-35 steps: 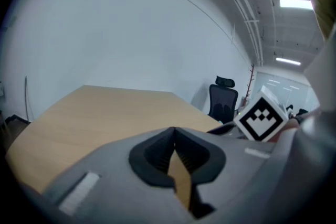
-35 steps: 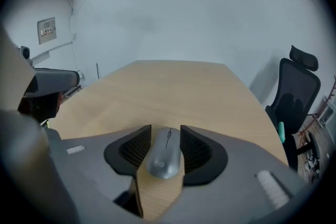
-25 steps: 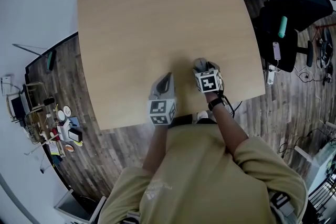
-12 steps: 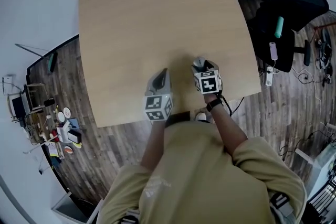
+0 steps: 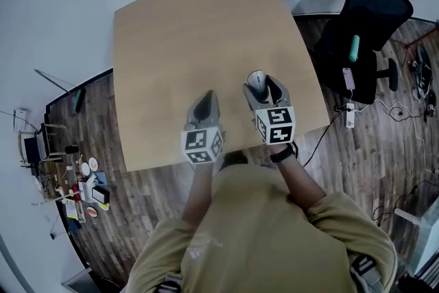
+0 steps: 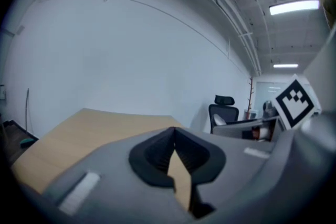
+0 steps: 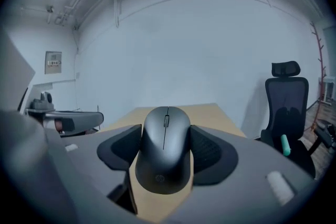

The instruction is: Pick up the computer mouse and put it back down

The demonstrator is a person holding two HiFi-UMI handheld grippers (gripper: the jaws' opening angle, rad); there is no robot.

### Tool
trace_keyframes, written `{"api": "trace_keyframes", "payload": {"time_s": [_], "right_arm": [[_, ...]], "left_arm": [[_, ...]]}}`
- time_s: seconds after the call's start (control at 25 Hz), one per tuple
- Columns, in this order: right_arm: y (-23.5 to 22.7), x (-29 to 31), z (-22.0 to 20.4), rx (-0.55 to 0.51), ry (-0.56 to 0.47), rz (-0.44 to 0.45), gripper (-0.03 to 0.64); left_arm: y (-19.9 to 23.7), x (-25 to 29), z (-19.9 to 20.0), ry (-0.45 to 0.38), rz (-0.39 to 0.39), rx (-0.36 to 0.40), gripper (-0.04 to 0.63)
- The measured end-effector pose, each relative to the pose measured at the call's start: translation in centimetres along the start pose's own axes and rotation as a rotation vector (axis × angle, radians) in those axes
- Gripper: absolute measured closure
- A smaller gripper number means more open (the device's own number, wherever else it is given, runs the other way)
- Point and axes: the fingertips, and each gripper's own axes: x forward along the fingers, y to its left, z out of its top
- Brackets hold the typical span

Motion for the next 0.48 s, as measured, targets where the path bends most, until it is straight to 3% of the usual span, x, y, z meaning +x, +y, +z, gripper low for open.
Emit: {"api": "trace_keyframes", "payload": {"time_s": [0.24,0.48], "right_arm": [[0.0,-7.6,5.5,-0.007,-0.192,0.002,0.321],[0.4,-14.9,7.0,-0.091,-0.268,0.0,0.321]], "left_arm": [[-5.0,-4.4,5.2,-0.153,-0.026,0.045,0.594],[-9.4,-9.2,6.1,-0.194,-0.016,0.069,0.595]]}}
